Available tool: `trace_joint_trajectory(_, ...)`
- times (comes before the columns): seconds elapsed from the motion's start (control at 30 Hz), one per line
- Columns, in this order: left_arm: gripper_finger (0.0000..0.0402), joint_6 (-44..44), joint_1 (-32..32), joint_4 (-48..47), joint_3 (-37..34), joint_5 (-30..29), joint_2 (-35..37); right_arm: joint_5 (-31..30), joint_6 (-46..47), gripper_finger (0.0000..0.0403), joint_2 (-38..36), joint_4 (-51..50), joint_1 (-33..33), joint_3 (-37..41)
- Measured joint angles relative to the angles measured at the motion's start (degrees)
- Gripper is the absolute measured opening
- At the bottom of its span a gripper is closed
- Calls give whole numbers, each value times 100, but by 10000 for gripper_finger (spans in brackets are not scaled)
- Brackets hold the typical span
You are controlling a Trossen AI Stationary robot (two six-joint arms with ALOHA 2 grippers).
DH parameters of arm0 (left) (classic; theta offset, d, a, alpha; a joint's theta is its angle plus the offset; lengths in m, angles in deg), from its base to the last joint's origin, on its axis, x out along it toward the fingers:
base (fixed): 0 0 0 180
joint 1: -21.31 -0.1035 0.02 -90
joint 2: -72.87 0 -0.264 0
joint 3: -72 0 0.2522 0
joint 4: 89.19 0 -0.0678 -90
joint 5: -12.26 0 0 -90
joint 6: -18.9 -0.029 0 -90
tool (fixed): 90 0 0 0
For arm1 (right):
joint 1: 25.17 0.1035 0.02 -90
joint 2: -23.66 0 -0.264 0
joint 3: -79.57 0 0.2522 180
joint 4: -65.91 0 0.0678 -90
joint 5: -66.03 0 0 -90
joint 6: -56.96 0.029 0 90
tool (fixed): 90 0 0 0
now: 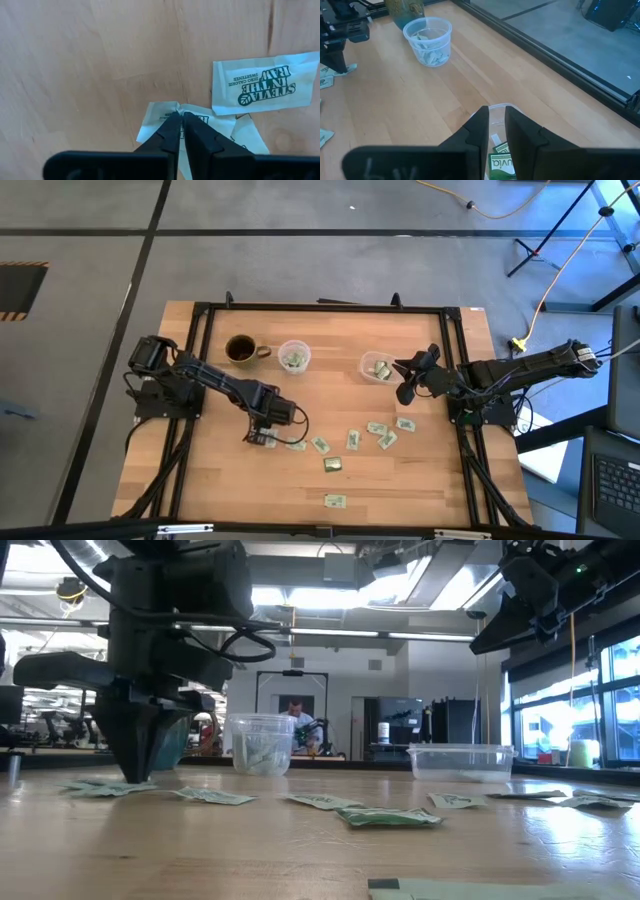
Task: Pick and place items into bin
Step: Put the white stevia packet into the left transparent bin
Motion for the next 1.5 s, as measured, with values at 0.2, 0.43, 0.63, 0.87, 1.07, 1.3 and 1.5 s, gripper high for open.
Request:
trace_joint_trajectory(0.2, 3, -53, 0, -164, 132, -48, 117, 1, 0, 67, -2, -2, 1, 0)
trace_joint_trajectory(0.43, 2, -156, -4, -309, 293, -277, 512, 1, 0, 67, -1, -4, 0, 0)
trace_joint_trajectory(0.63, 3, -138, -90, -288, 473, -685, 952, 1, 0, 67, 0, -3, 1, -1)
trace_joint_trajectory(0.87, 3, 123, -453, -11, 741, -2126, 1187, 1, 0, 67, -2, 0, -1, 0)
trace_joint_trajectory(1.07, 3, -46, -1018, 624, 800, -2519, 1191, 1, -7, 67, 0, -2, -1, -2)
trace_joint_trajectory(1.3, 3, -170, -1702, 959, 807, -2476, 1157, 1, -20, 67, -2, -2, -1, 0)
trace_joint_trajectory(1.5, 3, -117, -2150, 969, 807, -2344, 961, 1, -20, 67, -1, -7, 0, -1)
